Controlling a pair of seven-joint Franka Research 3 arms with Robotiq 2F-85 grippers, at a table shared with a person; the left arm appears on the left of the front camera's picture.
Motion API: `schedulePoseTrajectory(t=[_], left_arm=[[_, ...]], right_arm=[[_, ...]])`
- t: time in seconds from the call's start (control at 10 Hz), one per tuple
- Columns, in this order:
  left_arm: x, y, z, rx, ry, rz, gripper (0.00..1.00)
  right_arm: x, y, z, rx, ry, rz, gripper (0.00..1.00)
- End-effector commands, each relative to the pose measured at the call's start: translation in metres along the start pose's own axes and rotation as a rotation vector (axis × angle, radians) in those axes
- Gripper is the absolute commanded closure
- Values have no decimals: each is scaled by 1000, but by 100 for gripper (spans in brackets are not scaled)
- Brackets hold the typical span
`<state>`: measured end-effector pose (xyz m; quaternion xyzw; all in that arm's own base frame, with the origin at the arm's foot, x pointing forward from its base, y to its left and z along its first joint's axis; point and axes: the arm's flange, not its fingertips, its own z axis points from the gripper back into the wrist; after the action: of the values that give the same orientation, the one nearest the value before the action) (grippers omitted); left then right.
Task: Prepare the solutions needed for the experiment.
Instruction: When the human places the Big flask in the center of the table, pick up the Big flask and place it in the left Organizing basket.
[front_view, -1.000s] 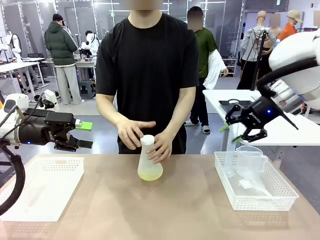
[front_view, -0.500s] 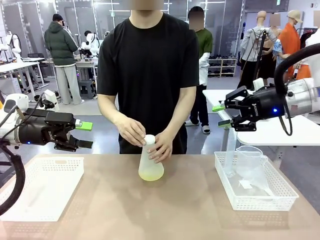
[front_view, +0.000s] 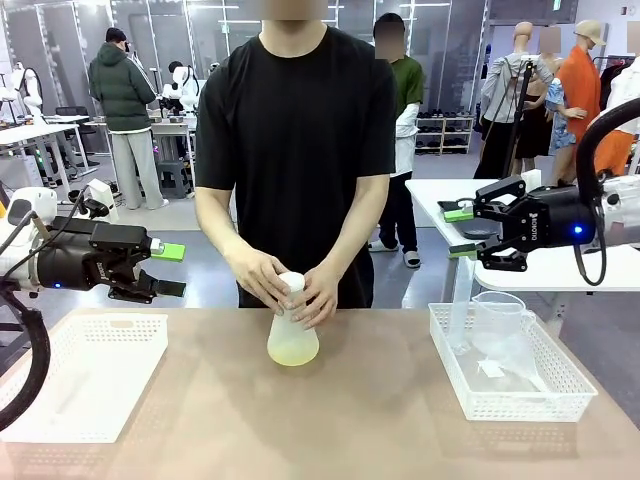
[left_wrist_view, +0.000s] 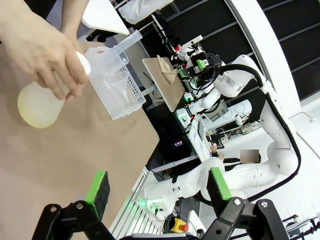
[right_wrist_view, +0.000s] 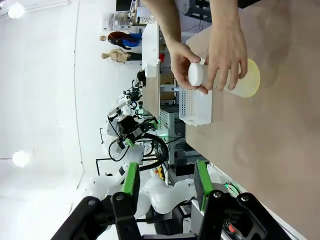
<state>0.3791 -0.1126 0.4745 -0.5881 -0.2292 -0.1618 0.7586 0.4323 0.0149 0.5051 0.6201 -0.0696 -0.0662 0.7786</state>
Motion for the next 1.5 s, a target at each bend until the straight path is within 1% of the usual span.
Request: schedulePoseTrajectory(t=[0.0,0.1,0.2,1.2,1.3,1.4], left_arm=[[2,-2,-2,-23,-16,17,0],[2,-2,-2,-23,-16,17,0],[2,-2,-2,-23,-16,17,0],[2,-2,-2,-23,-16,17,0],[0,0,0,0,0,0,0],[6,2,4,19,-9,-90,0]], right_arm=[[4,0,-3,32,-4,6,43],[6,-1,-3,9,15,-6,43],[1,-1,1,7,-3,-4,43],[1,-1,1,7,-3,-4,43],[1,-1,1,7,-3,-4,43],[1,-1,1,7,-3,-4,43]])
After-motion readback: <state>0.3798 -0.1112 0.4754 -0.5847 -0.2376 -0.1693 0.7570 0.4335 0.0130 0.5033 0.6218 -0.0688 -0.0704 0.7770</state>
